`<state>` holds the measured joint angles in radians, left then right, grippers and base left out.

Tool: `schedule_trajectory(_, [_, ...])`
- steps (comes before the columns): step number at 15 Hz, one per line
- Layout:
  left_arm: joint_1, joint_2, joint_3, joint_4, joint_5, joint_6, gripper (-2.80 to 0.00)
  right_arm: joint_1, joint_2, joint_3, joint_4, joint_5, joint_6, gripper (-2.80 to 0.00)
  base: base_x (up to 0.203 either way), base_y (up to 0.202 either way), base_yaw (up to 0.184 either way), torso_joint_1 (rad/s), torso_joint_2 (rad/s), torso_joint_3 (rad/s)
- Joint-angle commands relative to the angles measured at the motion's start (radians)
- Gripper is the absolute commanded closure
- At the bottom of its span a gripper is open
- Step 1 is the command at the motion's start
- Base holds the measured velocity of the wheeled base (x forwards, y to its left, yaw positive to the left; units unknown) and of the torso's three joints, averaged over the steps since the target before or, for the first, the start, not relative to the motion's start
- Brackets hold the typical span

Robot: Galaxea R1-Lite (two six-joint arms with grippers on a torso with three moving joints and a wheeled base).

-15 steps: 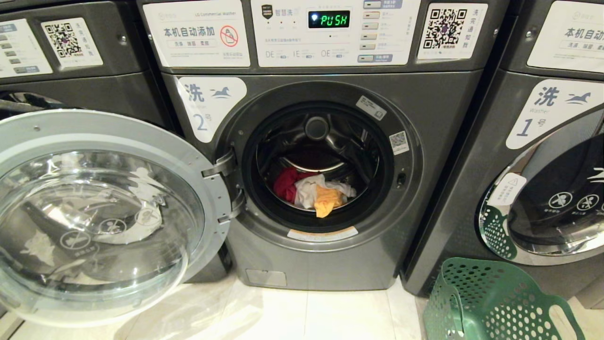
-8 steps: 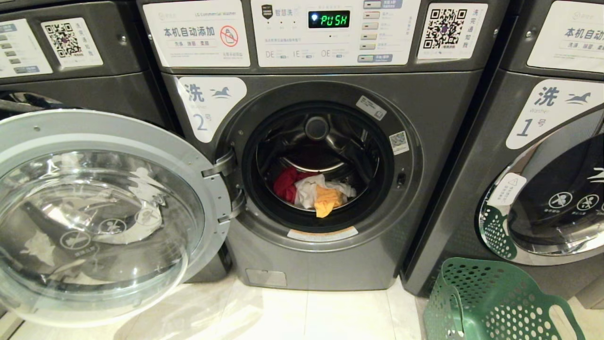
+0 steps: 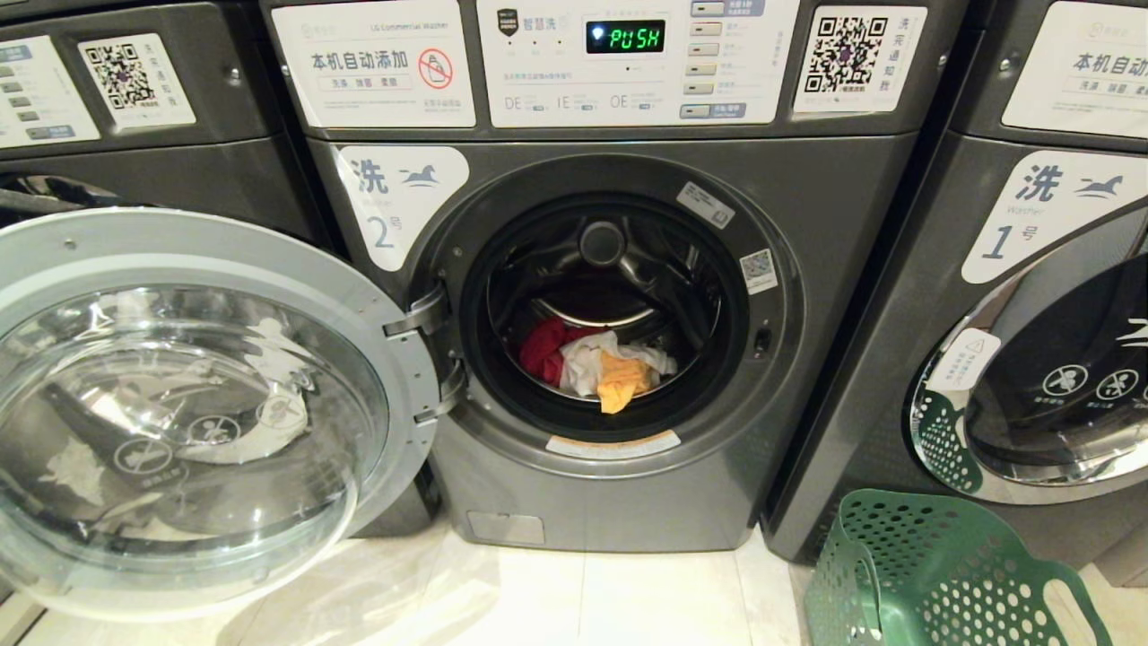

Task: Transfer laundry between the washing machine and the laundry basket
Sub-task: Pick a cloth and place it into the basket

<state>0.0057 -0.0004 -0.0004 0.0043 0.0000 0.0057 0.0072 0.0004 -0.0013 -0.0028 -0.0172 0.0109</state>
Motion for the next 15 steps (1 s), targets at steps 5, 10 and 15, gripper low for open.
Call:
schedule_trajectory(5, [0.000, -0.001, 0.000, -0.001, 0.000, 0.000, 0.00, 0.000, 0.001, 0.000, 0.001, -0.001, 0.001, 0.00, 0.000, 0.000, 0.000, 0.000, 0.00, 0.000])
schedule_trajectory(10, [0.000, -0.001, 0.000, -0.001, 0.000, 0.000, 0.00, 0.000, 0.000, 0.000, 0.000, -0.001, 0.007, 0.00, 0.000, 0.000, 0.000, 0.000, 0.00, 0.000])
schedule_trajectory(15, [0.000, -0.001, 0.000, -0.001, 0.000, 0.000, 0.00, 0.000, 0.001, 0.000, 0.000, -0.001, 0.007, 0.00, 0.000, 0.000, 0.000, 0.000, 0.00, 0.000])
